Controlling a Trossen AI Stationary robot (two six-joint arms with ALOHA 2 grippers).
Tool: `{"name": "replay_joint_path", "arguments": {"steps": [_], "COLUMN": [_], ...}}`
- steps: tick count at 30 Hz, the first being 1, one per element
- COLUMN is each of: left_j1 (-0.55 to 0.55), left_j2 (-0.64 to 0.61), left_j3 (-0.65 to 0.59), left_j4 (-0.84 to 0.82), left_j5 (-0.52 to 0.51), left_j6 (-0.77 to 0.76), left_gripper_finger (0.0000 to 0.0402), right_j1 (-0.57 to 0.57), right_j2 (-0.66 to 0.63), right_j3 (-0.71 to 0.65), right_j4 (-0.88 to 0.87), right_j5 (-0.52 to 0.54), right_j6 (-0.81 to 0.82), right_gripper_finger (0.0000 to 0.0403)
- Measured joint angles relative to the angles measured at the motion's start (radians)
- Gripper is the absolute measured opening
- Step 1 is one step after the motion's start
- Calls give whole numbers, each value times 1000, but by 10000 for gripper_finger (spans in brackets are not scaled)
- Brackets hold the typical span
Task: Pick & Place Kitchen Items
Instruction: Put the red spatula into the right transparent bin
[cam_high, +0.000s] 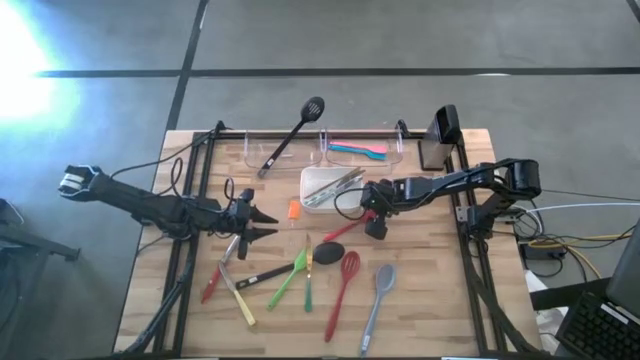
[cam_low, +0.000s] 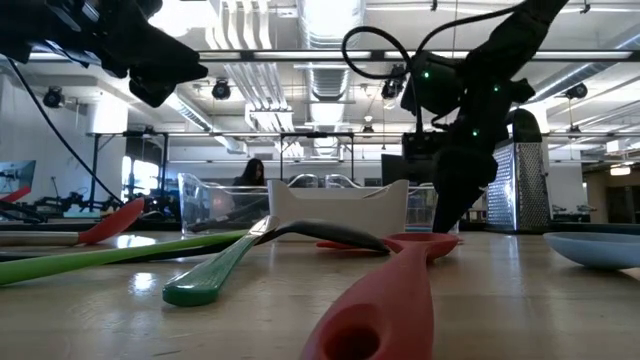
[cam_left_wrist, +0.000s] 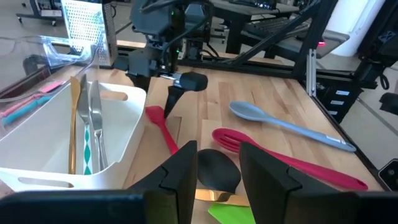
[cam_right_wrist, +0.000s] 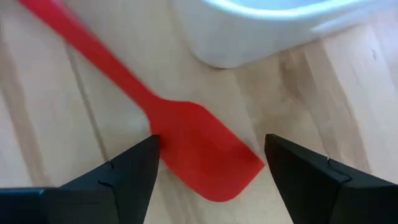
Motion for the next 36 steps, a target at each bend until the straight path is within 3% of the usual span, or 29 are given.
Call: {"name": "replay_joint_path", "arguments": {"steps": [9, 16, 36], "left_j1": [0, 0, 0], "left_j2": [0, 0, 0], "left_j3": [0, 0, 0], "left_j4": [0, 0, -1], "left_j5": [-13, -15, -16], "left_j6": [0, 0, -1], "left_gripper_finger": [124, 124, 124], "right_j1": [-15, -14, -17], "right_j2": [52, 66, 53], "right_j3": [-14, -29, -67], "right_j4": [38, 56, 65], "right_j5": [-26, -19, -77], "right_j6": [5, 28, 25], "right_gripper_finger": [302, 278, 33]}}
